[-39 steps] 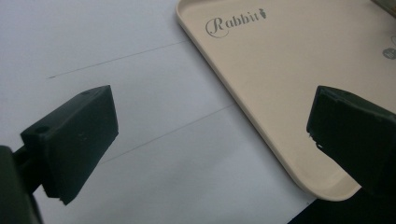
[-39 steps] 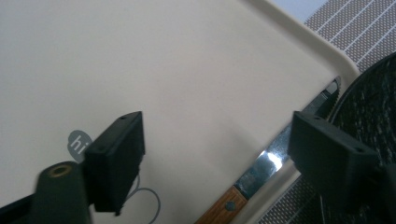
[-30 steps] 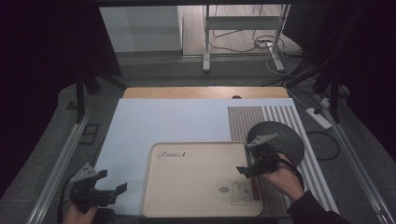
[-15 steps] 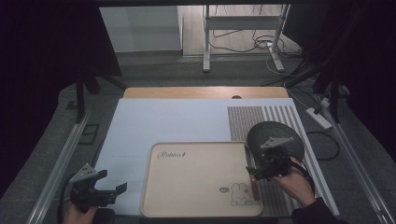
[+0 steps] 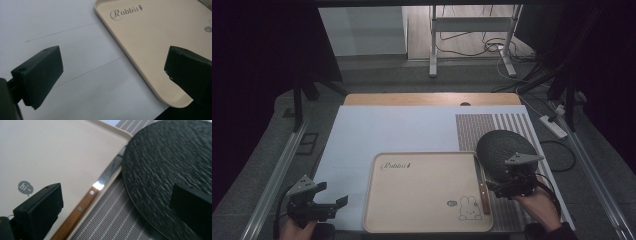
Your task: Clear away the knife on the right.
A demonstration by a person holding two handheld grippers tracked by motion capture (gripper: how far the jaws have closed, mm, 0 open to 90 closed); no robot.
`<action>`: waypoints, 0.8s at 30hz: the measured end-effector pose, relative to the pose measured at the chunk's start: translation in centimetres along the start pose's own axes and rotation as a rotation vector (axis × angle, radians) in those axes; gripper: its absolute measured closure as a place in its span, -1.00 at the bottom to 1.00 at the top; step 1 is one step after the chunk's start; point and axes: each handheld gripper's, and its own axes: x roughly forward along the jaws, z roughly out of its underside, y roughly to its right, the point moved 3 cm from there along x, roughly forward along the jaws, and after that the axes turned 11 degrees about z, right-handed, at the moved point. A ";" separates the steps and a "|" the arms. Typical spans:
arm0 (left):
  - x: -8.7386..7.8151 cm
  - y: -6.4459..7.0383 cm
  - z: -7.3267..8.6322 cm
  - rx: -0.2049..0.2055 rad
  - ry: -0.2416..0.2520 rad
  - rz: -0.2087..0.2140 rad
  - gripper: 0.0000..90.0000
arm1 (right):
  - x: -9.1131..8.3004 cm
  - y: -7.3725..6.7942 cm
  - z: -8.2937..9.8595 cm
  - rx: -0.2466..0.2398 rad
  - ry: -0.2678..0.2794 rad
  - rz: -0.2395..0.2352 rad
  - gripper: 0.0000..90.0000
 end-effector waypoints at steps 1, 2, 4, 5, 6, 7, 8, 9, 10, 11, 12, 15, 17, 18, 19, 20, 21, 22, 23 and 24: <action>0.0 0.0 0.0 0.000 -0.001 0.000 -0.95 | -0.2 0.1 0.2 0.006 0.002 0.005 -1.00; 0.0 0.0 0.0 0.000 0.000 0.000 -0.95 | -0.4 0.2 0.3 0.012 0.008 0.008 -1.00; 0.0 0.0 0.0 0.000 0.001 0.000 -0.95 | -0.7 0.4 0.7 0.024 0.011 0.015 -1.00; 0.0 0.0 0.0 0.000 0.000 0.001 -0.95 | -0.9 0.5 0.8 0.029 0.014 0.019 -1.00; 0.0 0.0 0.0 0.000 0.001 0.000 -0.95 | -1.1 0.6 1.0 0.035 0.017 0.023 -1.00; 0.0 0.0 0.0 0.000 0.000 0.001 -0.95 | -1.2 0.7 1.2 0.041 0.020 0.026 -1.00; 0.0 0.0 0.0 0.000 0.001 0.001 -0.95 | -1.4 0.8 1.3 0.047 0.024 0.030 -1.00; 0.0 0.0 0.0 0.000 0.001 0.001 -0.95 | -1.6 0.9 1.4 0.052 0.025 0.033 -1.00; 0.0 0.0 0.0 0.000 0.002 0.001 -0.95 | -1.8 1.0 1.6 0.061 0.031 0.036 -1.00; 0.0 0.0 0.0 0.000 0.000 0.001 -0.95 | -1.9 1.0 1.7 0.065 0.035 0.039 -1.00; 0.0 0.0 0.0 0.000 0.000 0.001 -0.95 | -2.1 1.1 1.8 0.069 0.039 0.040 -1.00; 0.0 0.0 0.0 0.000 0.001 0.001 -0.95 | -2.5 1.3 2.1 0.079 0.042 0.048 -1.00; 0.0 0.0 0.0 0.000 0.001 0.001 -0.95 | -2.6 1.3 2.4 0.083 0.039 0.051 -1.00; 0.0 0.0 0.0 0.000 0.002 0.001 -0.95 | -2.6 1.3 2.5 0.086 0.038 0.052 -1.00; 0.0 0.0 0.0 0.000 0.002 0.001 -0.95 | -2.7 1.4 2.6 0.084 0.035 0.053 -1.00; 0.0 0.0 0.0 0.000 0.002 0.001 -0.95 | -2.7 1.4 2.8 0.088 0.033 0.056 -1.00; 0.0 0.0 0.0 0.000 0.003 0.001 -0.95 | -2.8 1.4 2.9 0.088 0.031 0.060 -1.00; 0.0 0.0 0.0 0.000 0.003 0.002 -0.95 | -2.9 1.4 3.0 0.091 0.031 0.062 -1.00; 0.0 0.0 0.0 -0.001 0.003 0.002 -0.95 | -2.9 1.5 3.1 0.094 0.027 0.065 -1.00; 0.0 0.0 0.0 0.000 0.003 0.002 -0.95 | -3.0 1.5 3.3 0.097 0.026 0.068 -1.00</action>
